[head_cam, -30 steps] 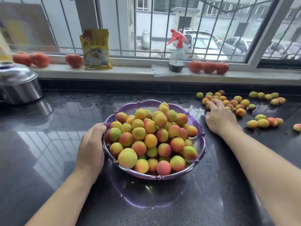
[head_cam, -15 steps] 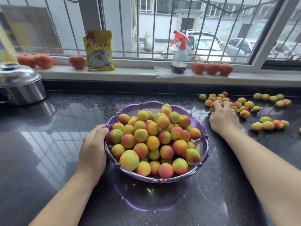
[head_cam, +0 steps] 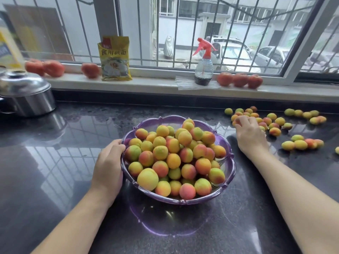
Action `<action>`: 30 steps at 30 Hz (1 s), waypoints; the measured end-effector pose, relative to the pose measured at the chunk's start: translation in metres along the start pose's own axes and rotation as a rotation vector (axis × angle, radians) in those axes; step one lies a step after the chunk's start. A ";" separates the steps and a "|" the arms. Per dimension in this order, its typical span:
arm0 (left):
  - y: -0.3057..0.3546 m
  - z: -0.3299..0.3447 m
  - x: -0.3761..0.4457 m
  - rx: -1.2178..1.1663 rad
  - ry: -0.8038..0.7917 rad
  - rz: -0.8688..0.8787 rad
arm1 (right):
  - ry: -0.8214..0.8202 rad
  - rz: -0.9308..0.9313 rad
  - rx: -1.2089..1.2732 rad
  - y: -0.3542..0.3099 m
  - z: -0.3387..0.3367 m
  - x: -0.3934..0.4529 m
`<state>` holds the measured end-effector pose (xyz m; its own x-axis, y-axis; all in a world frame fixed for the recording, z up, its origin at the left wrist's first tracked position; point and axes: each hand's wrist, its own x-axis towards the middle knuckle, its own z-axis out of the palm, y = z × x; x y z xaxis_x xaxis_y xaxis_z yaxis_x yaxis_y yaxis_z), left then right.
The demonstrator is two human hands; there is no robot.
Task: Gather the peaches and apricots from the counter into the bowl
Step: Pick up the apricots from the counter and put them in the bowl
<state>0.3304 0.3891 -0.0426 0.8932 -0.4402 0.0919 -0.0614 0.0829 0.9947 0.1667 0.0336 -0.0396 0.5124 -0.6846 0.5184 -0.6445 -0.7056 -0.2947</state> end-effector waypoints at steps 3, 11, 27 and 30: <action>0.006 0.001 -0.006 -0.051 -0.070 -0.007 | 0.019 0.018 0.271 -0.011 -0.009 -0.010; 0.014 -0.014 -0.021 -0.125 -0.167 -0.037 | -0.222 -0.073 0.766 -0.102 -0.116 -0.019; 0.010 -0.019 -0.012 -0.178 0.027 -0.087 | -0.534 -0.604 -0.084 -0.216 -0.120 -0.036; 0.008 -0.020 -0.012 -0.157 0.022 -0.094 | -0.546 -0.613 -0.120 -0.220 -0.116 -0.044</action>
<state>0.3283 0.4126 -0.0366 0.9015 -0.4327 -0.0039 0.0916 0.1819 0.9790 0.2202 0.2401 0.0961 0.9760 -0.1994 0.0874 -0.2016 -0.9793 0.0173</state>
